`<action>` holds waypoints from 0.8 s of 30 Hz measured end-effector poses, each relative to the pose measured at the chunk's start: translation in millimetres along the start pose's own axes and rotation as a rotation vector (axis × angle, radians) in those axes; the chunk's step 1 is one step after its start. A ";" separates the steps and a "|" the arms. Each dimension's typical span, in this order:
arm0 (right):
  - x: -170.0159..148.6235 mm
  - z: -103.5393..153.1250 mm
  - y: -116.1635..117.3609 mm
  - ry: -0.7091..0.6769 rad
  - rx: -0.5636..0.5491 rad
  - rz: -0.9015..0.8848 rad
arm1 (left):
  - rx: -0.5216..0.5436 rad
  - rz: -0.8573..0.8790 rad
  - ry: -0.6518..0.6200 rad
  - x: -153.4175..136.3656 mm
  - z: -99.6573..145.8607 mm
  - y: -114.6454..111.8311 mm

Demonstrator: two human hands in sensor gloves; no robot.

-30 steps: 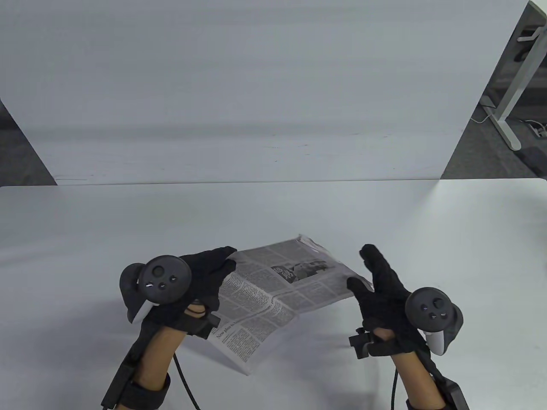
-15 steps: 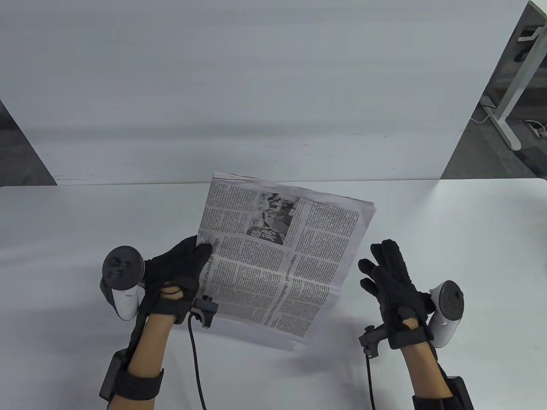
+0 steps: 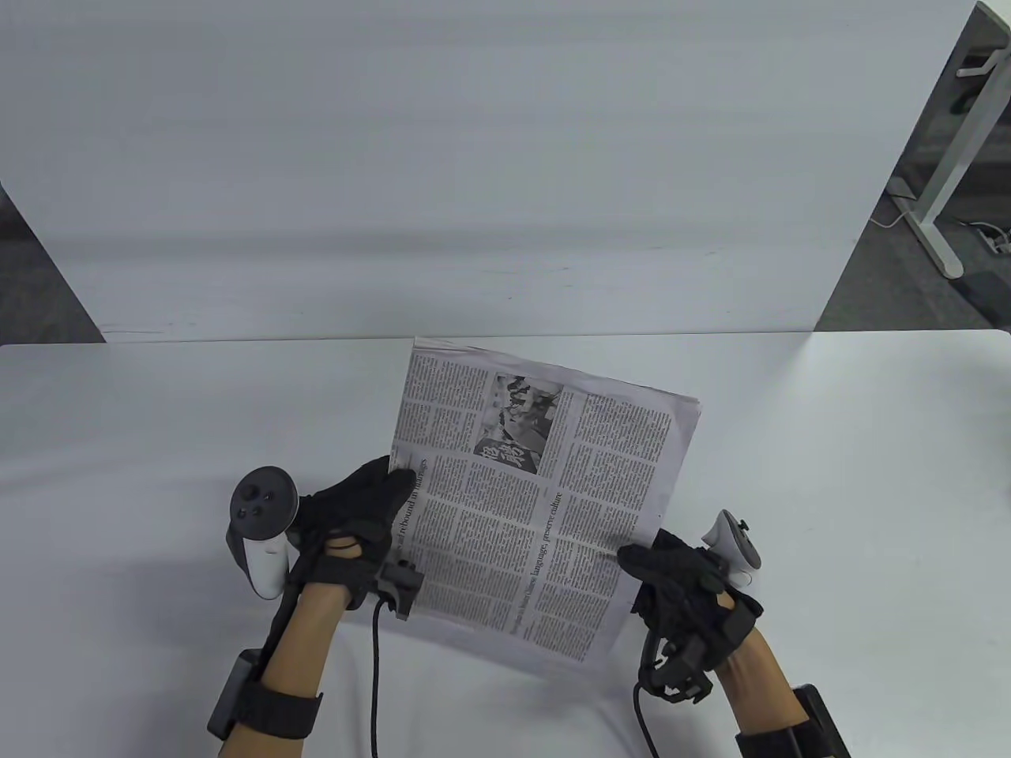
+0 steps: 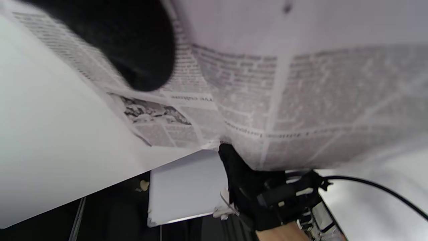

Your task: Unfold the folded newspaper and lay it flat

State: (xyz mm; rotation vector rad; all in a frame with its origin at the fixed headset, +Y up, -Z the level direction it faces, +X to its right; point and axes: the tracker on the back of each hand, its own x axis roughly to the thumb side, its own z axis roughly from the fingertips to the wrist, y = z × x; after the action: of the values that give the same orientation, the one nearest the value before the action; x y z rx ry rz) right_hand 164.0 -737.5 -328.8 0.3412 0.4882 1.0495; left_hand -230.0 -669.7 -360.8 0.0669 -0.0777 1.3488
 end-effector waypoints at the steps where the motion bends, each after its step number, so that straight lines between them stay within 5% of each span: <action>1: 0.6 -0.3 0.5 0.000 -0.011 0.028 | 0.000 0.001 0.006 -1.2 -0.1 0.6; 8: 4.8 0.6 4.5 0.012 -0.051 0.121 | -0.037 0.016 0.021 -3.1 -1.5 1.1; 12: 6.4 1.8 7.8 0.009 -0.038 0.029 | -0.014 0.025 -0.010 0.6 -0.4 4.8; 17: 12.2 5.7 3.8 -0.016 -0.091 -0.007 | 0.123 -0.066 -0.137 7.7 3.9 14.2; 24: 9.1 11.2 -11.6 -0.053 -0.191 -0.174 | 0.087 -0.286 -0.284 17.4 7.0 7.6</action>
State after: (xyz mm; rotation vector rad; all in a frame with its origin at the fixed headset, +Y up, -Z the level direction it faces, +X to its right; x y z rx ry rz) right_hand 182.3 -735.2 -327.1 0.1538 0.3596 0.9071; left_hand -233.7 -651.7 -352.2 0.3314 -0.2403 1.0498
